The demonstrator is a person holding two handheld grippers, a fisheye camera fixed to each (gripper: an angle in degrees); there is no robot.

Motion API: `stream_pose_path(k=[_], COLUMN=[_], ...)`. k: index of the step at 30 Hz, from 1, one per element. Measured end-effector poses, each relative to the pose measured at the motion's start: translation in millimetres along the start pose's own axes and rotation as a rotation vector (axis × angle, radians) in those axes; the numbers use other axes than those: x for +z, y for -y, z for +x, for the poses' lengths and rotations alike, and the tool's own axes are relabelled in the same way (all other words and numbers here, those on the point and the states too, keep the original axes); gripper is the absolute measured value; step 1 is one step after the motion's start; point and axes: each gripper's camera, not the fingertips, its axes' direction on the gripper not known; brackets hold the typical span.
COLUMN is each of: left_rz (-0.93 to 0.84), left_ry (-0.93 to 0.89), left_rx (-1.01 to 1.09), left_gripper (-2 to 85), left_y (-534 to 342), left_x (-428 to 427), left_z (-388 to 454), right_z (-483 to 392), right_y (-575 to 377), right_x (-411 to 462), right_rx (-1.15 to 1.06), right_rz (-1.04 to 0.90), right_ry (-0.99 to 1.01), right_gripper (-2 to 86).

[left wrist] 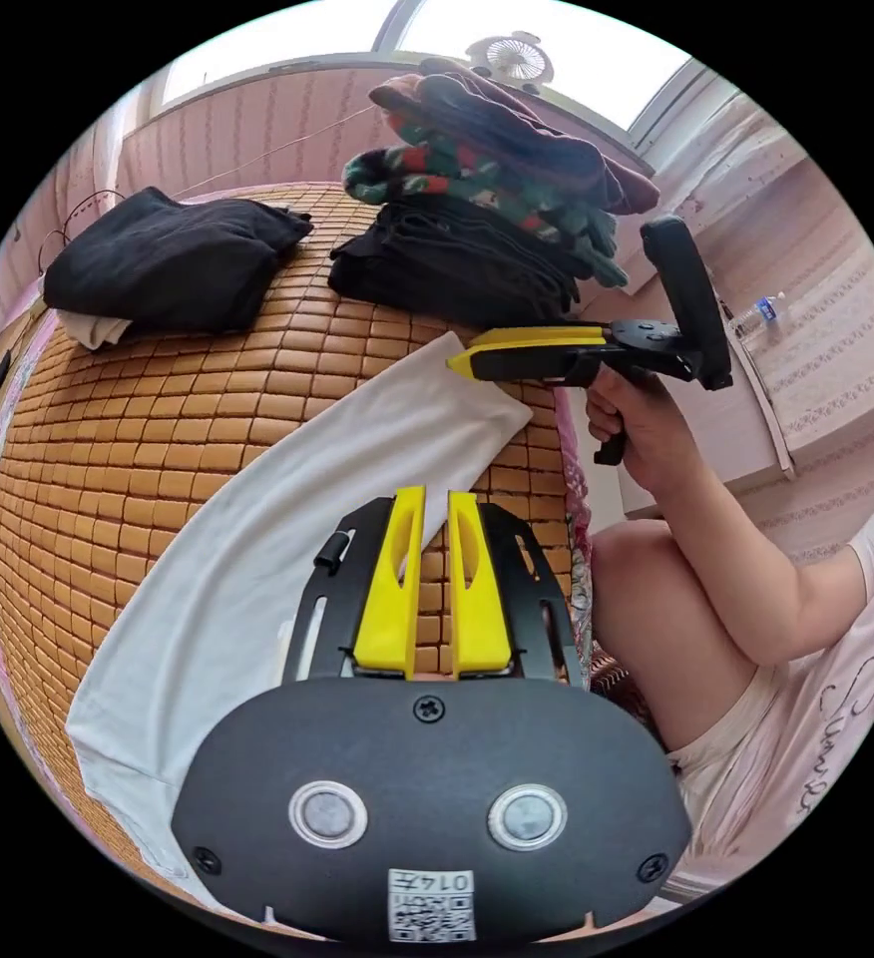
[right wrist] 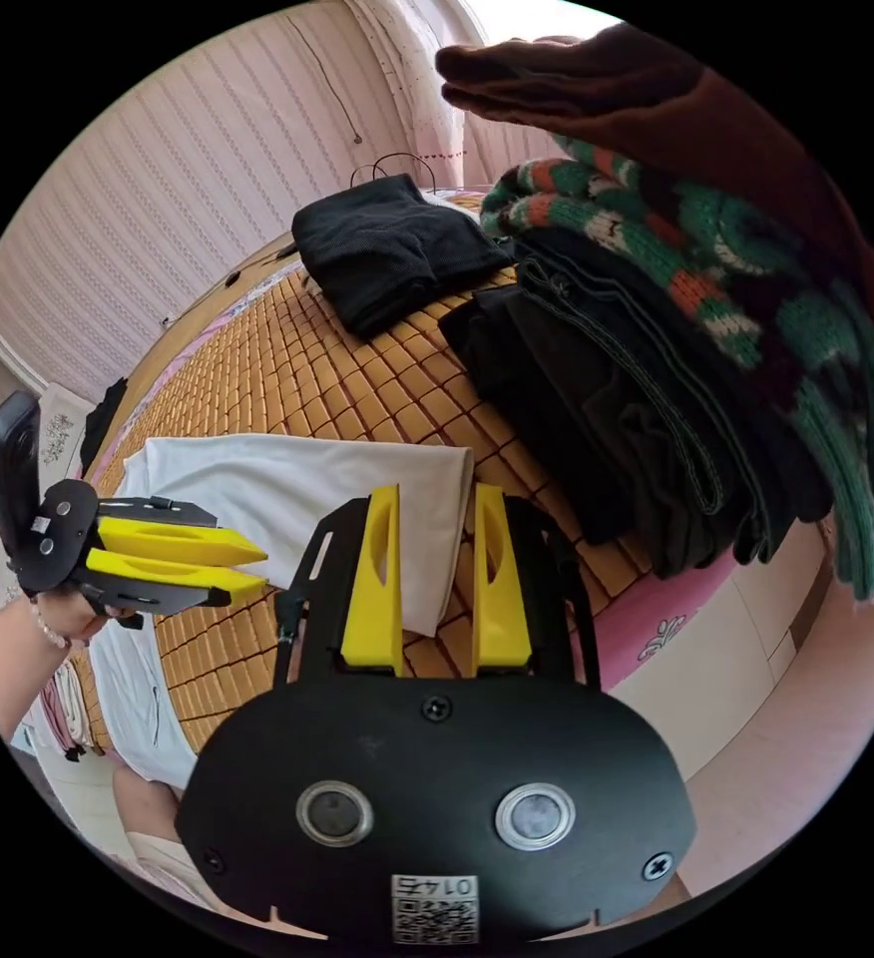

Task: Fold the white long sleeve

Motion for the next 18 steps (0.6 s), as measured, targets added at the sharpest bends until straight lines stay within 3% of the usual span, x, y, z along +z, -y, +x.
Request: stream_pose_path(k=[3, 8, 13, 18], left_rz=[-0.071, -0.165, -0.07, -0.038], left_ry=[0.007, 0.034, 0.019, 0.225], left_rx=[0.047, 0.138, 0.086, -0.072], left_gripper=[4.8, 4.4, 4.9, 5.1], left_y=[13, 20, 28, 26], left_x=[29, 48, 29, 7], left_z=[11, 19, -5, -70], right_z=[-3, 10, 9, 10], right_y=[-1, -2, -1, 1], right_x=[2, 2, 6, 9], right_rx=[-0.016, 0.026, 0.002, 0.005], right_rz=[0.015, 0.024, 0.012, 0.001], right_ry=[-0.089, -0.024, 0.003, 0.037], right_gripper=[6.8, 5.9, 1.9, 0.8])
